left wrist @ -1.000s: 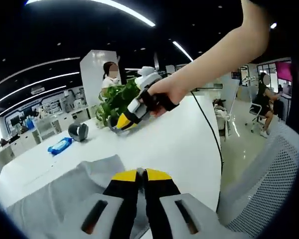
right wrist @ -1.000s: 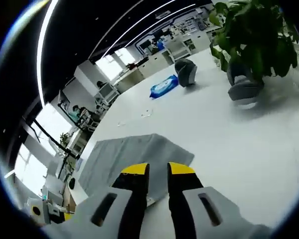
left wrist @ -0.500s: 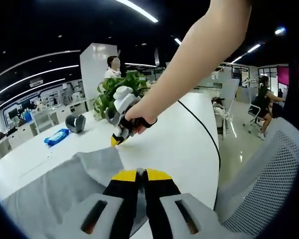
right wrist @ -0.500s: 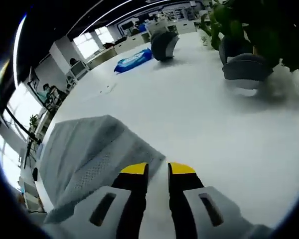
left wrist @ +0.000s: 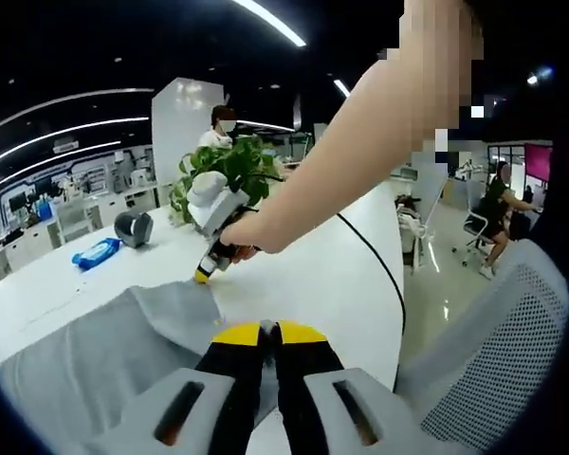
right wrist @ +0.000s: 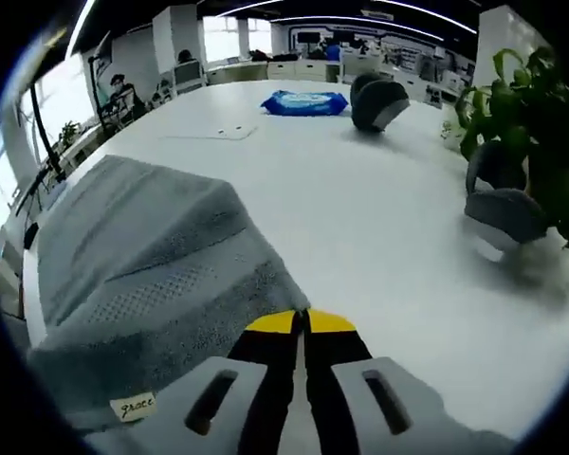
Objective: Fold the towel on the table until its edges align and the towel forms a compact rectangular stack.
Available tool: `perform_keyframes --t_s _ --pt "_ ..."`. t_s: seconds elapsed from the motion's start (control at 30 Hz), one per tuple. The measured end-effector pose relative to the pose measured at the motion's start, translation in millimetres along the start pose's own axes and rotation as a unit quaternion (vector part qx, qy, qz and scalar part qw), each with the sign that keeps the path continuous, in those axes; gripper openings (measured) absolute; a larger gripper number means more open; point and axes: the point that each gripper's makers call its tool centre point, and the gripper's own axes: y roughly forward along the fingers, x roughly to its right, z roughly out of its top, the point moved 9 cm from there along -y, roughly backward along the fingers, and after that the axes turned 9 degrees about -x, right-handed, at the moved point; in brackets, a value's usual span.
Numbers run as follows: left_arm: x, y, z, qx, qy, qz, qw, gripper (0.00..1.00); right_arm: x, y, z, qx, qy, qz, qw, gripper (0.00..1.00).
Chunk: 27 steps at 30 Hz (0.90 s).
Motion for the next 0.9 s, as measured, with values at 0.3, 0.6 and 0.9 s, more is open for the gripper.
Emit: perform_keyframes --t_s 0.3,0.6,0.9 --pt "18.1 -18 31.6 0.034 0.011 -0.027 0.9990 0.04 33 -64 18.5 0.086 0.043 0.052 0.9940 0.00" --pt "43.3 -37 80.2 0.089 0.031 -0.067 0.9933 0.04 51 -131 18.5 0.129 0.108 0.104 0.9801 0.00" --pt "63.9 -49 111.3 0.116 0.067 -0.079 0.9879 0.04 58 -177 26.3 0.155 0.109 0.118 0.9748 0.00"
